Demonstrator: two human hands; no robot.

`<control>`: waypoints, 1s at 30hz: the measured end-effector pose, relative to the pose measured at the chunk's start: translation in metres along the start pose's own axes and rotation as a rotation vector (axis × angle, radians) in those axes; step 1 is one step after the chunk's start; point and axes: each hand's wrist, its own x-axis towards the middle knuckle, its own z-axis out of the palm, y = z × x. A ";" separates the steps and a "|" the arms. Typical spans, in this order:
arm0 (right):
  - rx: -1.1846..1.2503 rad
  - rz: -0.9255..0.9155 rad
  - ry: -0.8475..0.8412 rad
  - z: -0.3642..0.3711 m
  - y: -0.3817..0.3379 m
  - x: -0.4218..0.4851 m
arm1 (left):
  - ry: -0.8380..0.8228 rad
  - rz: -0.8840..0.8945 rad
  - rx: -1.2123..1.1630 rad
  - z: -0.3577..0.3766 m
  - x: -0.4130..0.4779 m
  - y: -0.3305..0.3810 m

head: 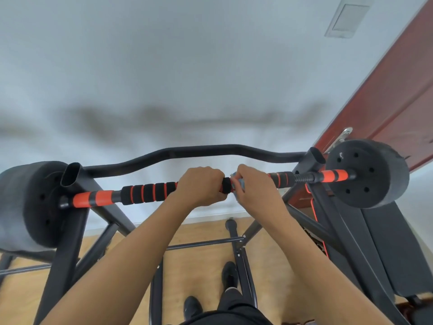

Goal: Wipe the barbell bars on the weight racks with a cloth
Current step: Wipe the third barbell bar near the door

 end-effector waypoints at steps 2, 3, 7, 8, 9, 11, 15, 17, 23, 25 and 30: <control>0.024 0.015 0.013 0.002 0.000 -0.008 | -0.226 -0.024 -0.164 -0.011 0.010 -0.007; 0.024 0.018 0.016 0.003 0.000 -0.011 | -0.341 -0.041 -0.278 -0.016 0.014 -0.011; 0.102 0.034 0.033 0.000 0.008 -0.016 | -0.485 -0.043 -0.529 -0.026 0.016 -0.017; 0.122 0.039 0.029 -0.003 0.009 -0.014 | -0.391 -0.030 -0.460 -0.025 0.012 -0.015; 0.128 0.045 0.032 -0.007 0.009 -0.010 | -0.258 -0.018 -0.323 -0.024 0.006 -0.012; 0.130 0.058 0.075 -0.013 0.008 0.003 | -0.020 -0.016 -0.027 -0.017 -0.008 -0.004; -0.006 0.068 0.087 -0.012 -0.001 0.024 | 0.133 -0.048 0.158 0.001 -0.019 0.006; -0.137 0.074 0.047 -0.003 -0.004 0.021 | 0.149 -0.055 0.173 0.001 -0.017 0.005; -0.049 0.054 0.078 0.008 -0.008 -0.007 | -0.047 -0.086 0.024 -0.009 -0.005 0.002; -0.015 0.046 0.086 0.009 -0.009 -0.017 | -0.241 -0.104 -0.144 -0.018 0.006 -0.004; 0.121 0.050 0.093 0.004 -0.001 -0.021 | -0.626 -0.077 -0.562 -0.032 0.019 -0.021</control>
